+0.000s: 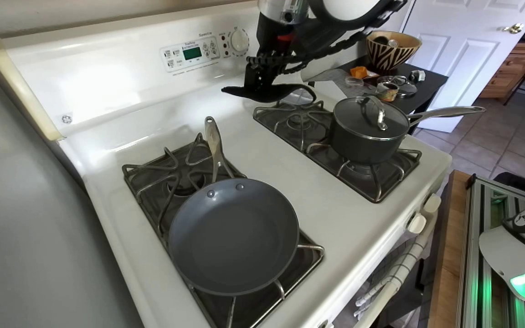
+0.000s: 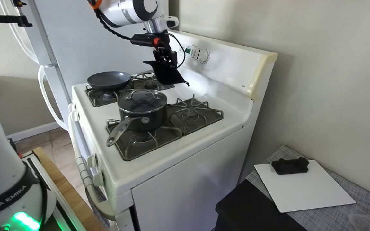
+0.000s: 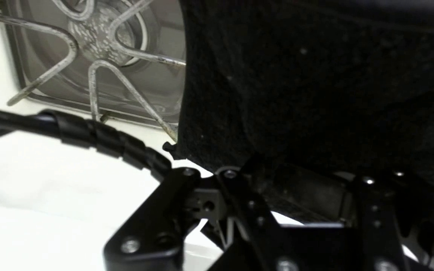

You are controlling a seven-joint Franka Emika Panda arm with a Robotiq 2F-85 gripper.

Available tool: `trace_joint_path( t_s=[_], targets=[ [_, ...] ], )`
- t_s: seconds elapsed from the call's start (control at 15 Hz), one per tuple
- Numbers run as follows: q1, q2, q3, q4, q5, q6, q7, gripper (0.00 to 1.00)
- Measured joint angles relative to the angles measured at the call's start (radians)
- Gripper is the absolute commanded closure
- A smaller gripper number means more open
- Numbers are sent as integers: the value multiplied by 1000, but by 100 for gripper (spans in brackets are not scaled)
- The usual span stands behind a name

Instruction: Use the black trivet mat to lift the lid from the pot and put it on the stove

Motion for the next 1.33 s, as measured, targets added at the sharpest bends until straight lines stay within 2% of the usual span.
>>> trace_joint_path(
  t_s=[0.4, 0.87, 1.33],
  targets=[
    [-41, -199, 41, -153, -32, -88, 16, 100],
    [-130, -444, 102, -382, -32, -96, 41, 100],
    [-228, -664, 138, -508, -32, -150, 42, 100]
  ],
)
